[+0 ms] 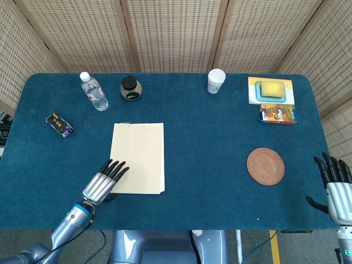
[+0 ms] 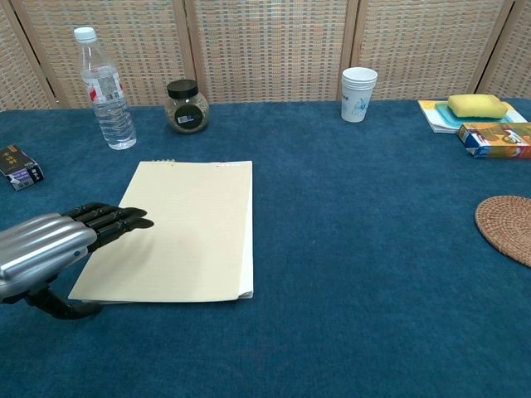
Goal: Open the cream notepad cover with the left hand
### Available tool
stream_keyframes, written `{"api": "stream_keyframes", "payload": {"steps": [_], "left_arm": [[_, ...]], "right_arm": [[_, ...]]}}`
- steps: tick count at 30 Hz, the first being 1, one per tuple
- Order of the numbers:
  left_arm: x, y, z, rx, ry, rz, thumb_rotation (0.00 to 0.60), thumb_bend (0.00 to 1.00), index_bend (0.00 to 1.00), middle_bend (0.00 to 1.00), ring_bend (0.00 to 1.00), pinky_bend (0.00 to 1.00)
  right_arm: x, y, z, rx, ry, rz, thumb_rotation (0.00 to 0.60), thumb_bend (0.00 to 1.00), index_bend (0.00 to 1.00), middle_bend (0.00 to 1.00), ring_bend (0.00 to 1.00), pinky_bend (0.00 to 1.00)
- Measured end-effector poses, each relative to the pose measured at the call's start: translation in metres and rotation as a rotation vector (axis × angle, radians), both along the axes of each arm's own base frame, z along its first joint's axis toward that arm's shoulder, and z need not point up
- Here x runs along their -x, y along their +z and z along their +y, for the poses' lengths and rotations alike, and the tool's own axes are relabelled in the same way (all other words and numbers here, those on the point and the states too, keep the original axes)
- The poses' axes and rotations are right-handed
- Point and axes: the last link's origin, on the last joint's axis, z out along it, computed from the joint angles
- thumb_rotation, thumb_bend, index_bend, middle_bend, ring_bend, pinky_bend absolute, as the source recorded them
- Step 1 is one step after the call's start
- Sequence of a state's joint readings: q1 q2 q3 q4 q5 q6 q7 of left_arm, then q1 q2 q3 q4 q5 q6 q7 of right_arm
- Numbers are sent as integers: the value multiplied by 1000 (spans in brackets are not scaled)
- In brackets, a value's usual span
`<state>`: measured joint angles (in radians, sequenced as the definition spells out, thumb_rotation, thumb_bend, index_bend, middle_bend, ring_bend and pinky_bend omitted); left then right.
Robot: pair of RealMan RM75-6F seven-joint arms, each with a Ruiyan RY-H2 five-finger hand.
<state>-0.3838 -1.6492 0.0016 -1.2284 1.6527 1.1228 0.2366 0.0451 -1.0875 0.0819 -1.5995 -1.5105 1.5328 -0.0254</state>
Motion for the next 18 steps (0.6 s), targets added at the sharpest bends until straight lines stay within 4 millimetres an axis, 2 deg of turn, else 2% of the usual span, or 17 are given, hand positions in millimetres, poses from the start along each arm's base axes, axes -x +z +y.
{"api": "stream_keyframes", "payload": {"steps": [18], "left_arm": [[0, 0, 9, -15, 22, -24, 600, 355, 0, 0, 0, 0]], "right_arm": [[1, 0, 0, -1, -3, 1, 600, 0, 0, 0, 0, 0]]}}
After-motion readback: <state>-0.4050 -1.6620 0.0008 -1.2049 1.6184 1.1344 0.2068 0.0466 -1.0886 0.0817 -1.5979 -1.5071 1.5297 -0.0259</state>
